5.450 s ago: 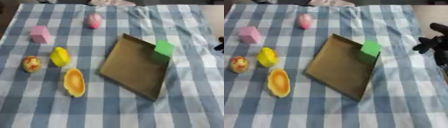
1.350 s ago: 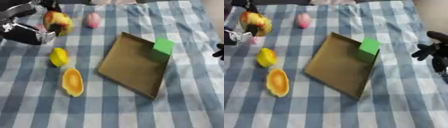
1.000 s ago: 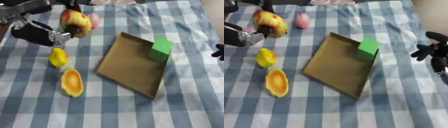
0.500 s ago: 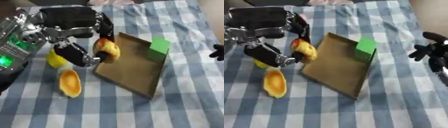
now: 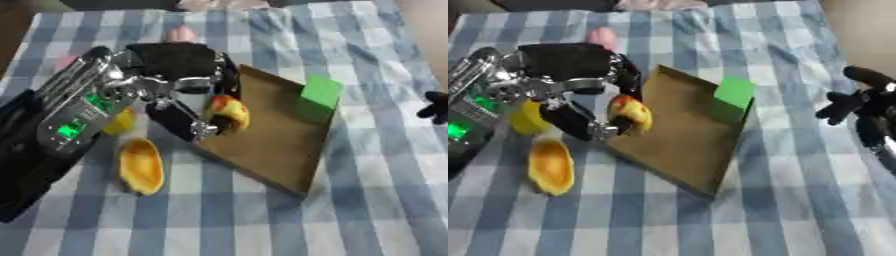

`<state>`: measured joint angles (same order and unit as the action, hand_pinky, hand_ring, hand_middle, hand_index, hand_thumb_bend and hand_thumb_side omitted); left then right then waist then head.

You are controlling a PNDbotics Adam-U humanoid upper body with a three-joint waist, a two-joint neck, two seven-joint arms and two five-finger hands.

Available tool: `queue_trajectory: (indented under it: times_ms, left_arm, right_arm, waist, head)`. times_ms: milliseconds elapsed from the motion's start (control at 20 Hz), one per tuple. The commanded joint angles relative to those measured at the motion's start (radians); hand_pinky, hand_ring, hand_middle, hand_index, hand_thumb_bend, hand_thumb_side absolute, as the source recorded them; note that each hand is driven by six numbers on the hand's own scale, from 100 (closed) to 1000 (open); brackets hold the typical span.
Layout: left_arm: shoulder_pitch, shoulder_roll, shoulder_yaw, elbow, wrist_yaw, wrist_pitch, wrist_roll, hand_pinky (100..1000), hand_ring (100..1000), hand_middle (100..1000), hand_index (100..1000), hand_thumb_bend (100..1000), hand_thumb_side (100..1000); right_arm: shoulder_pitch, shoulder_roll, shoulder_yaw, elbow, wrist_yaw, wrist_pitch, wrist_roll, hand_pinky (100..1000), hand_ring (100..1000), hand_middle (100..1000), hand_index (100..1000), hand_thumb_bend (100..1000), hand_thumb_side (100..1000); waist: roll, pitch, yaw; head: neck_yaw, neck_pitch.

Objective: Pick up objects on the table and place them in the box.

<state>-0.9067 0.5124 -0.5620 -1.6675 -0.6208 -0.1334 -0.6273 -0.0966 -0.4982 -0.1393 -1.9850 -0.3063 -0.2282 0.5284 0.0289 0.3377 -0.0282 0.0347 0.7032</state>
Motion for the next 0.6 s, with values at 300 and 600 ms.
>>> queue_trajectory:
  times_ms: [300,600]
  left_arm:
    - [-0.012,-0.013,-0.005,0.034,-0.054,-0.071,-0.051,934,881,839,970,100,562]
    - [0.006,0.04,0.052,-0.055,-0.036,-0.09,-0.041,889,845,795,923,100,357]
  right_arm:
    - [-0.006,-0.011,-0.004,-0.015,-0.004,0.0,0.004,979,721,558,971,100,471]
    - [-0.001,-0.012,-0.005,-0.015,-0.002,0.004,0.007,980,721,558,971,100,472]
  waist:
    - [-0.003,-0.017,-0.001]
    - [0.0,-0.02,0.004]
  head:
    - [0.004,-0.001]
    - [0.001,0.004]
